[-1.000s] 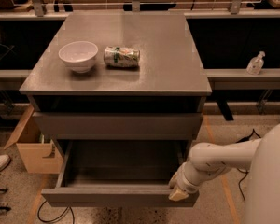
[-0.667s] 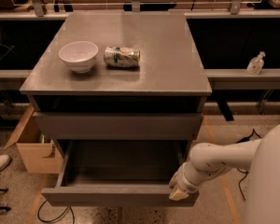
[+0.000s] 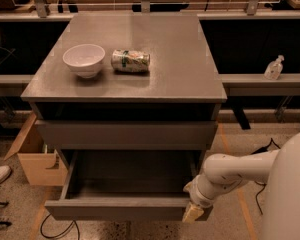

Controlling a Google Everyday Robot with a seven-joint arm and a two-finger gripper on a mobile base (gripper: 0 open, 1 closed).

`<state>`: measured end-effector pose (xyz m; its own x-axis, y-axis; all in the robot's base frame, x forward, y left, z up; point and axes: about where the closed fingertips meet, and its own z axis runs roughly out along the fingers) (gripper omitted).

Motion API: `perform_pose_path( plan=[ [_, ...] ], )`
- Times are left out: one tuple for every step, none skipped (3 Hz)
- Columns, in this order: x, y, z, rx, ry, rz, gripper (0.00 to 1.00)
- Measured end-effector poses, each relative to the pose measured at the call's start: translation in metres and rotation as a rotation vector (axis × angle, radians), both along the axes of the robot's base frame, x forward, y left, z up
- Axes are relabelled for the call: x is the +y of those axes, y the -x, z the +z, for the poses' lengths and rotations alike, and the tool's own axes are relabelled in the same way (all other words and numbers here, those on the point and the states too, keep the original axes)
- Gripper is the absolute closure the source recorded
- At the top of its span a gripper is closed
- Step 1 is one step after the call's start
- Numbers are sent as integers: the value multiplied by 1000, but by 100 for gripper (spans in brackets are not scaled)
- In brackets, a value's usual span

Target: Open middle drawer

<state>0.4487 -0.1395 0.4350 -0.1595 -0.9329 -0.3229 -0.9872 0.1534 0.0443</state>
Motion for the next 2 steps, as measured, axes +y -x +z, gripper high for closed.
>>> perform_pose_path(
  plan=[
    [0, 0, 0, 1, 0, 1, 0],
    [0, 0, 0, 1, 0, 1, 0]
  ],
)
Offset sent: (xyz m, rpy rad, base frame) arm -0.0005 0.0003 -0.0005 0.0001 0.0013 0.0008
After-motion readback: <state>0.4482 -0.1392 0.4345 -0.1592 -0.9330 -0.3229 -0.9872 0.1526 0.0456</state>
